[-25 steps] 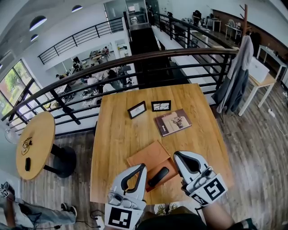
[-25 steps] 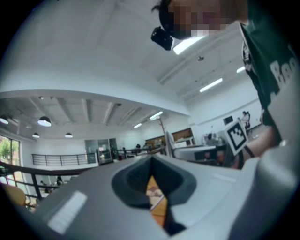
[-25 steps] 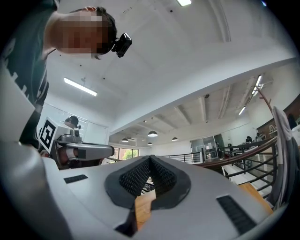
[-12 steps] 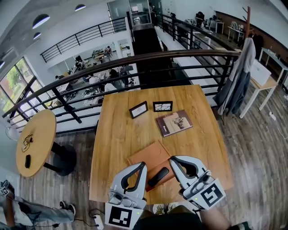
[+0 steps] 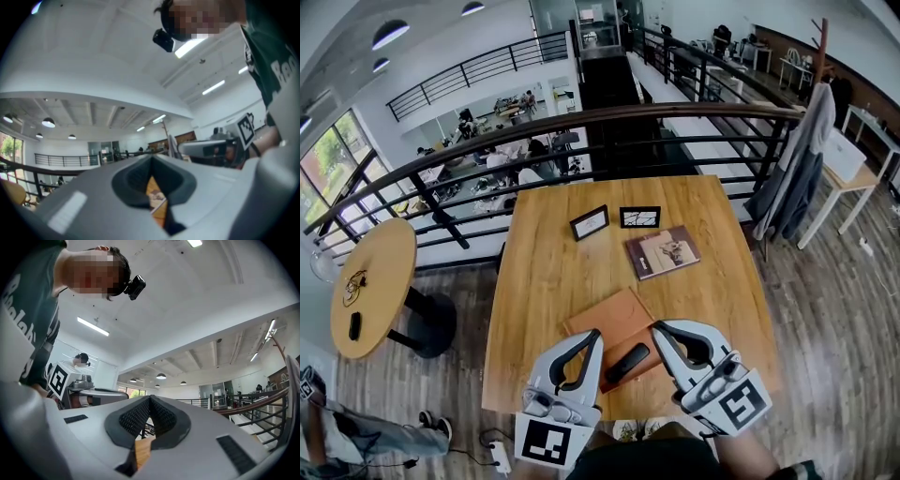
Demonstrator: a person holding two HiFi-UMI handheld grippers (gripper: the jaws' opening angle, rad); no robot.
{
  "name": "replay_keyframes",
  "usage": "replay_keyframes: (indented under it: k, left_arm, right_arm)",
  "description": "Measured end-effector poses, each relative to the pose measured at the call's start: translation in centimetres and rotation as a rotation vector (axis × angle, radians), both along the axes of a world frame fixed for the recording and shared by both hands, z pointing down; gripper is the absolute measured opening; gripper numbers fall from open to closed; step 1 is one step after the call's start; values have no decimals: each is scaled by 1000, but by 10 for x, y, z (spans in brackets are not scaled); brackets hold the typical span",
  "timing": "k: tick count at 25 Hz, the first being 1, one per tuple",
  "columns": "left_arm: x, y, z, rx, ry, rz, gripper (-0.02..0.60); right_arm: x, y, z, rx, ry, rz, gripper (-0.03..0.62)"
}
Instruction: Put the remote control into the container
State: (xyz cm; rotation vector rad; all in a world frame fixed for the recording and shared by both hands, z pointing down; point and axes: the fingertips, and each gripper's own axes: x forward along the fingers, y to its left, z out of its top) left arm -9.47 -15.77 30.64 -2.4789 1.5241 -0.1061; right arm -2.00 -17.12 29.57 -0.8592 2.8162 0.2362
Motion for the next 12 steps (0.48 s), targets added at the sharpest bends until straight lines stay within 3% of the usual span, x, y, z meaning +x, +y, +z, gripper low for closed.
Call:
replay_keyframes:
  k: [12]
  left_arm:
    - [4,9,0,-11,1,13,-2]
  right_arm:
    - [-3,8,-7,-1,-17,-26,16]
